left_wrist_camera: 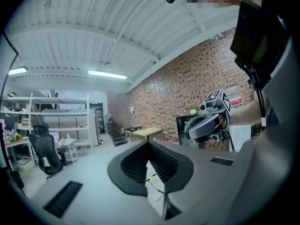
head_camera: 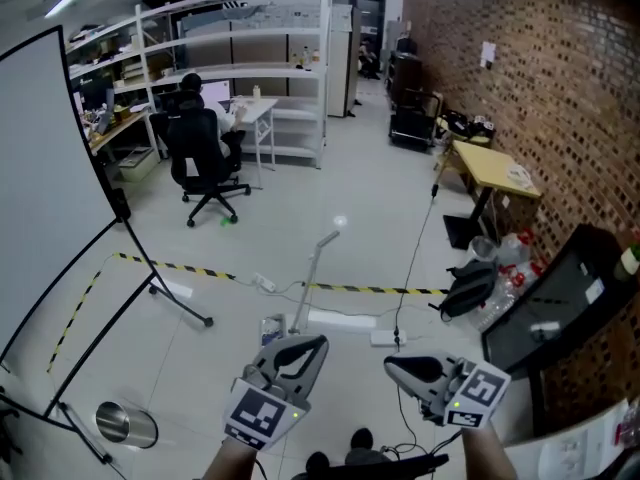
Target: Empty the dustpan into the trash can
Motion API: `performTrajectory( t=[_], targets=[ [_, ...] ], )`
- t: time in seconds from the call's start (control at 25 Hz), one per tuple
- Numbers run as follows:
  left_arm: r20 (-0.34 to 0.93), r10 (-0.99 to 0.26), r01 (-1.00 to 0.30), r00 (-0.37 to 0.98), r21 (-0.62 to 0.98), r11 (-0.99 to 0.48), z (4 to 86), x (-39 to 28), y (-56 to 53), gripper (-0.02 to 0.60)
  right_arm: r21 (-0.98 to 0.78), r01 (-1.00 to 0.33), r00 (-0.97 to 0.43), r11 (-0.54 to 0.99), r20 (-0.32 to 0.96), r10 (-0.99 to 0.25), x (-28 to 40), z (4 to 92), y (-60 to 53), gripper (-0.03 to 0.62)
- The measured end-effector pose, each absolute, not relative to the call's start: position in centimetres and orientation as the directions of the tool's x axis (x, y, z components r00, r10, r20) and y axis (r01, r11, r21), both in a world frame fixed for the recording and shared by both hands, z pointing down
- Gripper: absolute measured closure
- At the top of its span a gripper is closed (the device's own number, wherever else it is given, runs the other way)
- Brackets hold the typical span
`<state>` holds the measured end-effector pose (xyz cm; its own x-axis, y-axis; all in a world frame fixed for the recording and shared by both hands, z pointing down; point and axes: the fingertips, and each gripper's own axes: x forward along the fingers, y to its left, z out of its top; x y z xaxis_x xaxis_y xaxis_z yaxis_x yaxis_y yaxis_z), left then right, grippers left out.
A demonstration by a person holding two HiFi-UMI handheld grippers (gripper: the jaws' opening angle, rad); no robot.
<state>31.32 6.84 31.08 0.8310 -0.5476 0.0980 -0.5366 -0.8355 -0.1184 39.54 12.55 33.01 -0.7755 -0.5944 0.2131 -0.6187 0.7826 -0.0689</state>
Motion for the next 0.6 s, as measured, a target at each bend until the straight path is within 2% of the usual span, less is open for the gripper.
performTrajectory(
  t=[0.32, 0.6],
  targets=[
    [0.121, -0.629, -0.615, 0.768, -0.134, -0.777, 31.4, 29.3, 4.6, 0.583, -0.075, -0.533, -0.836, 0.843, 0.199, -0.511, 37.6, 34.0, 9.1, 0.580],
    [0.167, -0.686, -0.670, 0.708, -0.145, -0.728, 32.5, 30.2, 1.1, 0.583, -0.099, -0.492, -0.867, 0.865, 0.142, -0.477, 39.5, 34.7, 4.4, 0.580]
  ],
)
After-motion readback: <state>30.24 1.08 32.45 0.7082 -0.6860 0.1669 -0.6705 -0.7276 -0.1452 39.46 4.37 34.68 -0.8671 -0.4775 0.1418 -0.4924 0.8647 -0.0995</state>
